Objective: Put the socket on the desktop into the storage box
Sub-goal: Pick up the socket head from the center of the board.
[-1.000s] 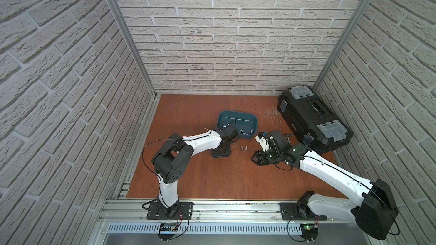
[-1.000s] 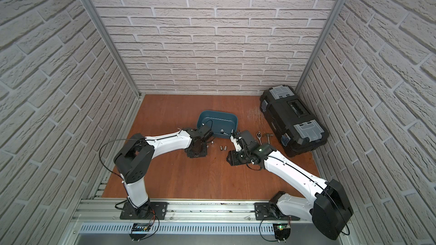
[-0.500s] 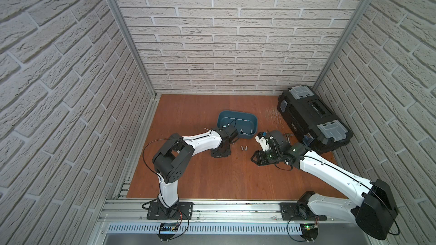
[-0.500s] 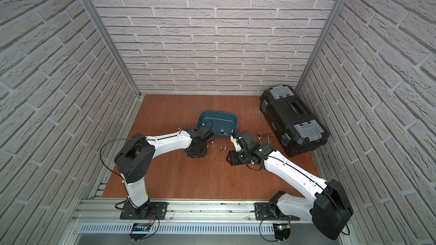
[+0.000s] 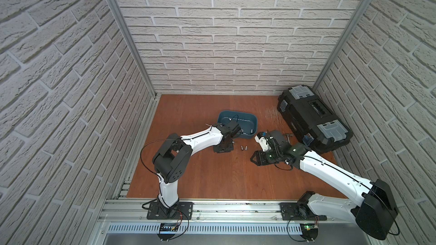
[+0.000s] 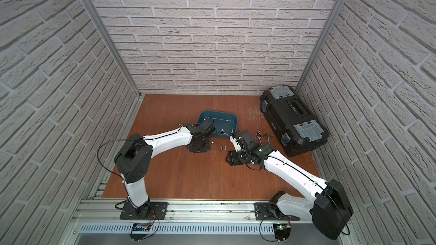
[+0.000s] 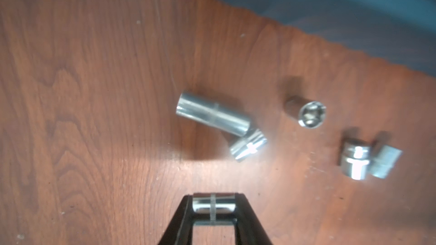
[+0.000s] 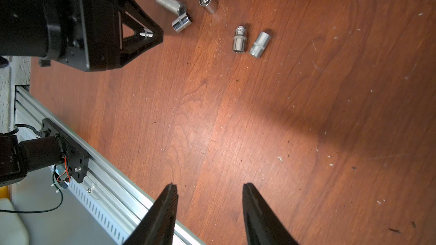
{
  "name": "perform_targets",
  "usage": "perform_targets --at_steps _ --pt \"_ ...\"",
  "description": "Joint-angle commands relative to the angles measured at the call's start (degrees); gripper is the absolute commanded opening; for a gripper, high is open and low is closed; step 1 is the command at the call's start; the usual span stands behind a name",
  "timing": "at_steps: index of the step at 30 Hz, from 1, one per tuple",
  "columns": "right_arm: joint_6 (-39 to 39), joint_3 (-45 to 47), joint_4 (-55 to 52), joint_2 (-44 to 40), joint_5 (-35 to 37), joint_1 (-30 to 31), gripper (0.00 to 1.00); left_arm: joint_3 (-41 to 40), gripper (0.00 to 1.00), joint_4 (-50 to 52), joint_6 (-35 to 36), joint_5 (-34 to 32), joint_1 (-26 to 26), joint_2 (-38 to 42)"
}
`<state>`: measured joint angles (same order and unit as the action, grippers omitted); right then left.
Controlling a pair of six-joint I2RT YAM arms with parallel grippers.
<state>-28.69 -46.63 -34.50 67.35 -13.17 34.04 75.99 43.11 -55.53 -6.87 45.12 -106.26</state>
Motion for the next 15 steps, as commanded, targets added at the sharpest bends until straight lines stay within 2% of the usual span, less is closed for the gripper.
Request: perform_targets --at_steps 1,15 --pt "0.03 -2.31 1.11 -0.94 -0.76 0.33 0.51 2.80 0.20 2.23 1.41 -0.62 -0.30 1.54" --pt "0.81 -6.79 0.66 1.68 -2.11 -0.79 0.51 14.20 0.20 4.36 4.44 1.53 -3.61 -1.81"
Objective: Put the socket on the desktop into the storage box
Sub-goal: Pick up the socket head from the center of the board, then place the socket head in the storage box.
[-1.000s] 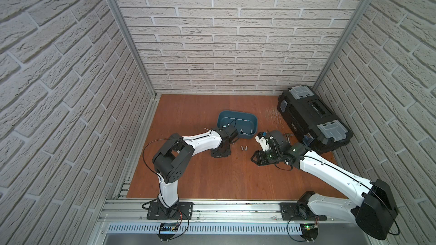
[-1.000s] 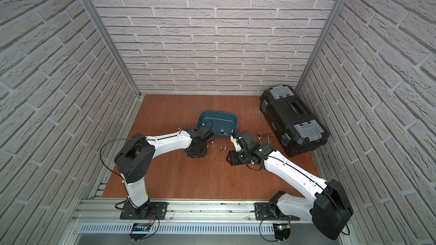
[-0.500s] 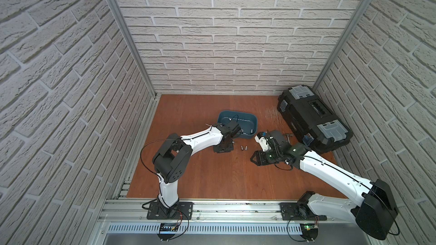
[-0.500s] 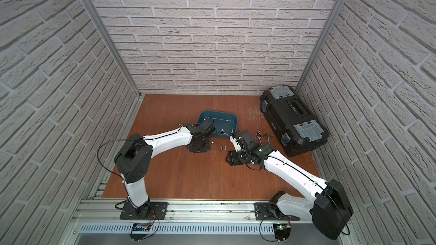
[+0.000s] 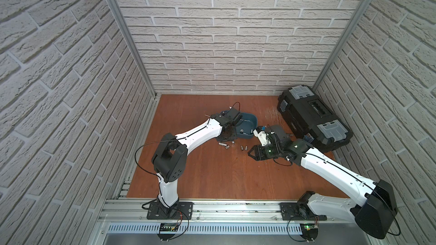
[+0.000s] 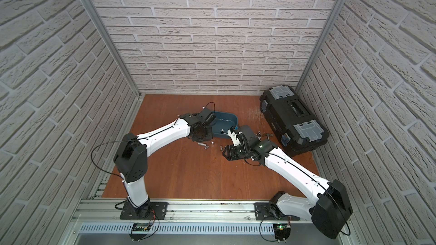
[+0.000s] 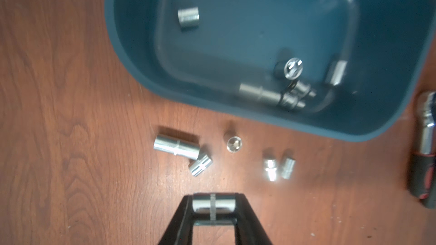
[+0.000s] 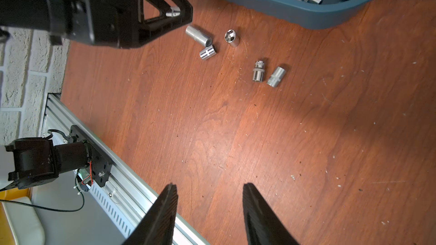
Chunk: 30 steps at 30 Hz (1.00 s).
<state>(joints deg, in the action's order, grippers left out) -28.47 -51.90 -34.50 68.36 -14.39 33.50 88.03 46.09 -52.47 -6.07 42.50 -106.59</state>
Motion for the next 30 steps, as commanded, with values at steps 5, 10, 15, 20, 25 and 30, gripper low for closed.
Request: perform_targets --at_steps 5,10,15,20,25,30 --pt "0.78 -2.65 0.93 1.87 -1.24 -0.67 0.51 6.22 0.20 0.76 2.53 2.23 -3.10 -4.53" --pt "1.24 -4.59 1.19 4.15 -1.42 -1.41 0.51 11.17 0.20 0.22 3.86 4.13 -5.52 -8.59" --pt "1.56 -6.71 1.80 6.46 -1.47 -2.10 0.51 16.02 0.20 0.07 4.74 5.33 -7.48 -12.82" --pt "1.57 -8.36 2.49 8.41 -0.81 -2.77 0.51 20.11 0.20 0.15 5.55 6.06 -9.05 -17.24" --pt "1.57 -9.32 2.60 9.25 -0.88 -3.17 0.50 23.35 0.20 0.67 5.67 6.86 -10.26 -21.46" --pt "1.57 -9.03 2.42 9.07 -0.81 -3.30 0.51 25.60 0.20 1.85 5.82 6.61 -11.03 -25.14"
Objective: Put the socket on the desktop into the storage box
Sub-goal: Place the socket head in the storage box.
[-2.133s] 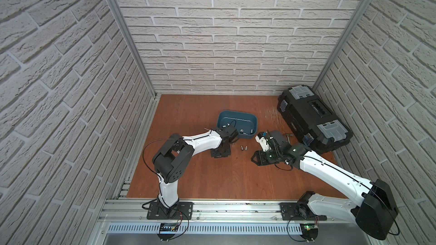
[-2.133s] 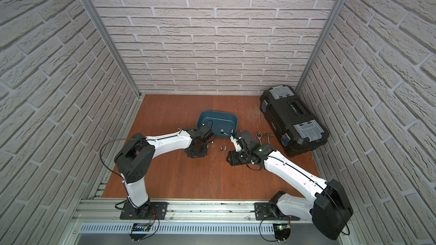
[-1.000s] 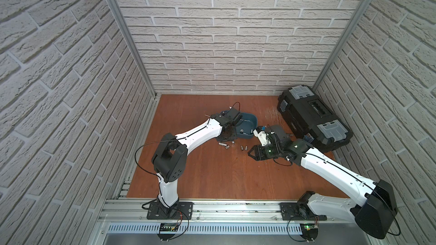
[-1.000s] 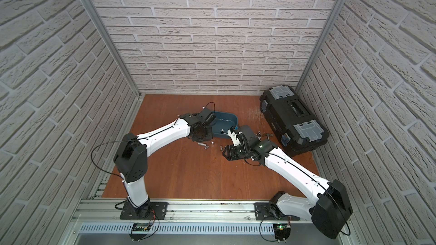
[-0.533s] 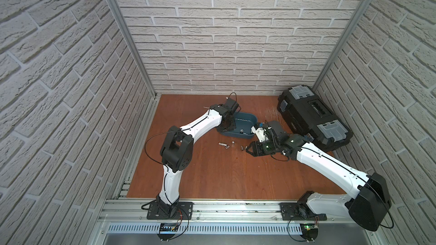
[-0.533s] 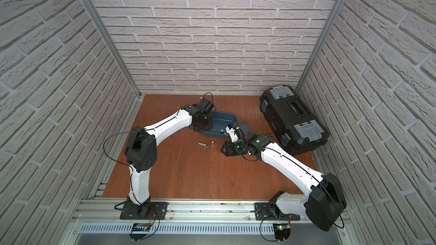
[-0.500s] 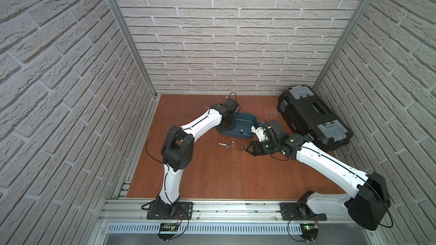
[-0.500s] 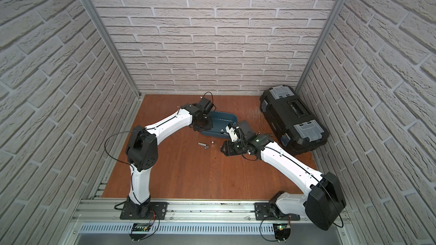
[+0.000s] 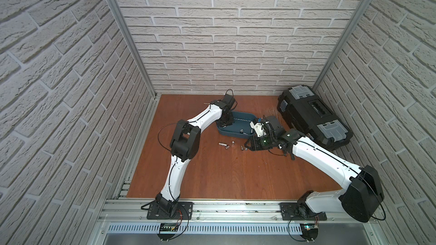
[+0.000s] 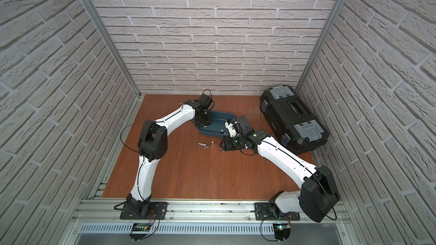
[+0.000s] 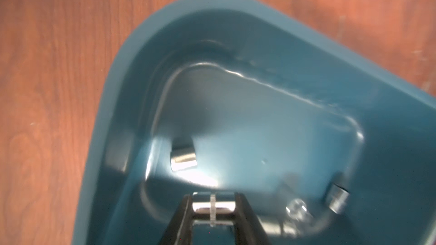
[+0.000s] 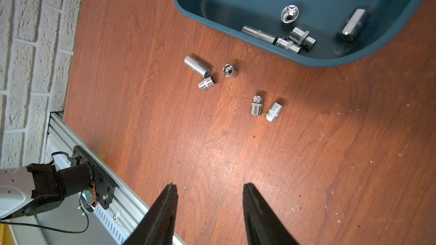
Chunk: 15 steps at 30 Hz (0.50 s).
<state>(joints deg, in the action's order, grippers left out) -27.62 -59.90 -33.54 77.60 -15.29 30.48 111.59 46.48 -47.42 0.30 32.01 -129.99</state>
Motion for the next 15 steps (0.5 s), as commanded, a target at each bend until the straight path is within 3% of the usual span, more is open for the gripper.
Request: perform_targets --at_steps 1,12,15 --pt "0.72 -0.93 1.47 -0.25 0.06 -0.33 0.51 2.05 0.20 1.47 0.79 0.03 -0.48 -2.16" --pt "0.58 -0.16 1.37 -0.52 0.21 -0.38 0.51 1.35 0.26 1.57 0.66 -1.09 -0.68 -4.46" --pt "0.52 -0.13 1.39 -0.62 0.29 -0.42 0.51 1.39 0.40 1.61 0.75 -1.26 -0.72 -4.24"
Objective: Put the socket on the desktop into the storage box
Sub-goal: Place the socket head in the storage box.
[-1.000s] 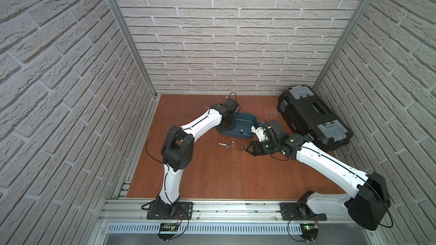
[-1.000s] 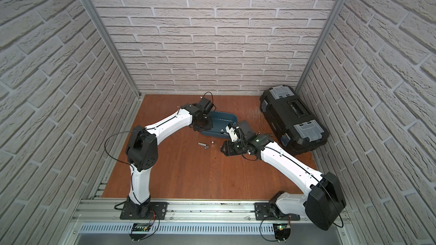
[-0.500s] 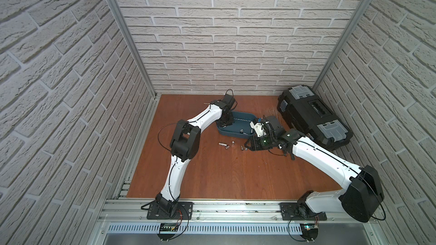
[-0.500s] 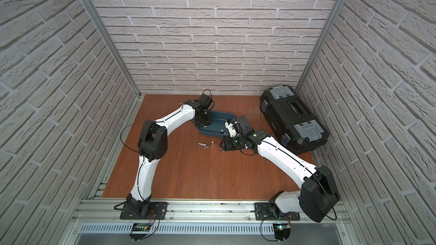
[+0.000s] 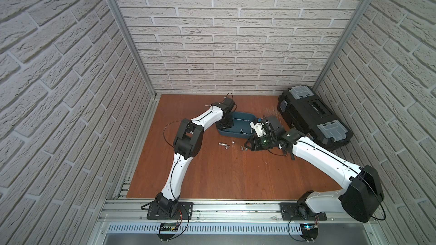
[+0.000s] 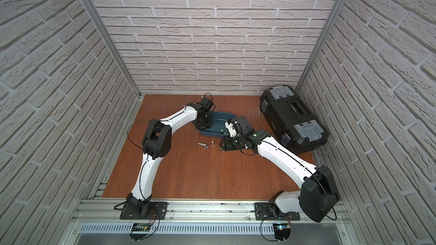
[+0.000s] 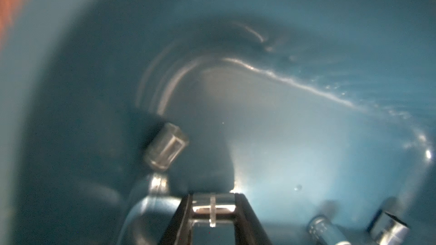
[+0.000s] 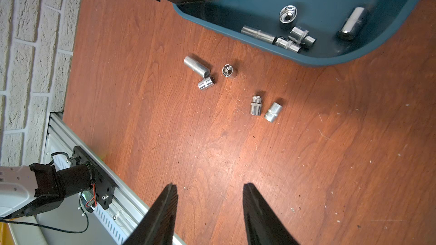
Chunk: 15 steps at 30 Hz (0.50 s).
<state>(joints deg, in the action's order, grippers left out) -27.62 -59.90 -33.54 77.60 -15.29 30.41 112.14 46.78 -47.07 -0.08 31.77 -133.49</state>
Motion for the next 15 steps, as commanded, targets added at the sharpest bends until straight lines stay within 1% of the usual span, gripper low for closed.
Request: perform_targets --at_steps 1,2,5,15 --pt "0.55 -0.13 1.37 -0.59 0.31 -0.32 0.51 0.82 0.45 1.36 0.48 -0.97 -0.48 -0.68" --pt "0.53 -0.15 1.29 -0.56 0.34 -0.33 0.51 0.79 0.50 1.43 0.43 -1.17 -0.48 -0.44" --pt "0.46 0.01 1.28 -0.76 0.27 -0.35 0.51 0.80 0.55 1.24 0.76 -1.36 -0.48 0.52" --pt "0.11 0.40 0.87 -1.71 0.45 -0.28 0.51 -0.07 0.58 0.72 1.54 -1.29 -0.30 4.23"
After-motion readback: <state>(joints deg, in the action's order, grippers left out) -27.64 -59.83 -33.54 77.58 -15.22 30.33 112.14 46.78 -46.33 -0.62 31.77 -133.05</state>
